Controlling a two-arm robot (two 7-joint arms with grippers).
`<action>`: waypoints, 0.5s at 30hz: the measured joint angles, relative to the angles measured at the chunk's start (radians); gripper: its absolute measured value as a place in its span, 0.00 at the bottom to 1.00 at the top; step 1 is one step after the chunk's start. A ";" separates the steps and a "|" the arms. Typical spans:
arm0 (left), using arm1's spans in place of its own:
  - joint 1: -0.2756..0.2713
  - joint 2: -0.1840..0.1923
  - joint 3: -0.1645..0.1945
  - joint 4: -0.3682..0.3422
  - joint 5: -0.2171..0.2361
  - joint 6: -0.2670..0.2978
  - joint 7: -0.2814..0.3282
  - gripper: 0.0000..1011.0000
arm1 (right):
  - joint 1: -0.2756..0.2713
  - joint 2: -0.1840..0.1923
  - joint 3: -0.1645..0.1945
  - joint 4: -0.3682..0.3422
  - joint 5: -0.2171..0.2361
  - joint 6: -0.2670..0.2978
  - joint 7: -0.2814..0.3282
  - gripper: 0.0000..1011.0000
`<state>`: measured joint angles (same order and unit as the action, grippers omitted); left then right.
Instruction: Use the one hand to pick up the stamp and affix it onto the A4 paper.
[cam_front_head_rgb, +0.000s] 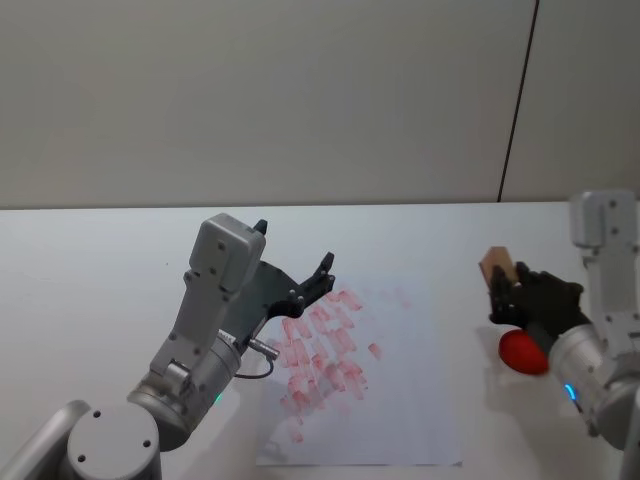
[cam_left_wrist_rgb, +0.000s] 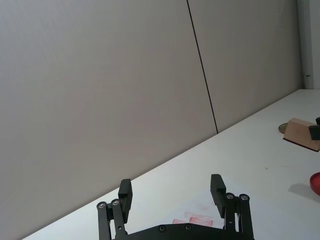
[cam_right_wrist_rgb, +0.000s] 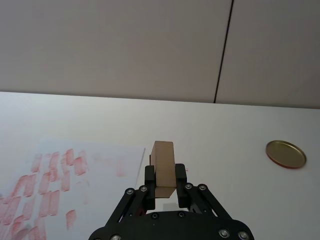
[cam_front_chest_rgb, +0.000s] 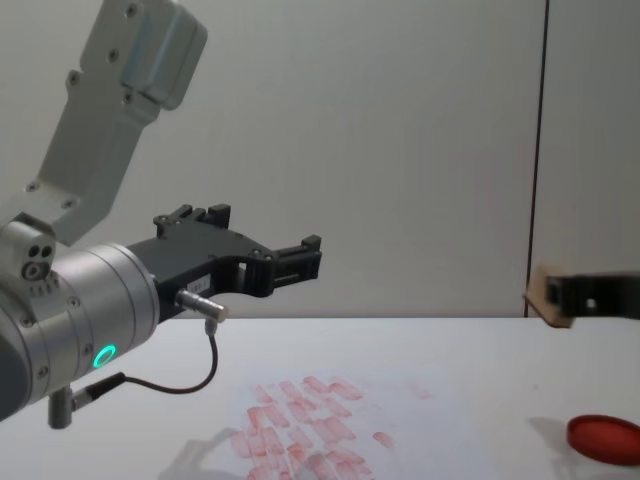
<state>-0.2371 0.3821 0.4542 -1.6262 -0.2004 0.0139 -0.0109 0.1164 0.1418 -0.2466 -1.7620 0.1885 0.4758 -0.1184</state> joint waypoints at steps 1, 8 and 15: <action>0.000 0.000 0.000 0.000 0.000 0.000 0.000 0.98 | 0.003 -0.005 -0.005 -0.003 -0.005 0.008 0.006 0.22; 0.000 0.000 0.000 0.000 0.000 0.000 0.000 0.98 | 0.026 -0.041 -0.031 0.006 -0.033 0.065 0.028 0.22; 0.000 0.000 0.000 0.000 0.000 0.000 0.000 0.98 | 0.069 -0.086 -0.055 0.073 -0.070 0.120 0.043 0.22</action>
<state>-0.2371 0.3821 0.4542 -1.6262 -0.2004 0.0139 -0.0109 0.1855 0.0556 -0.3019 -1.6894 0.1184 0.5961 -0.0756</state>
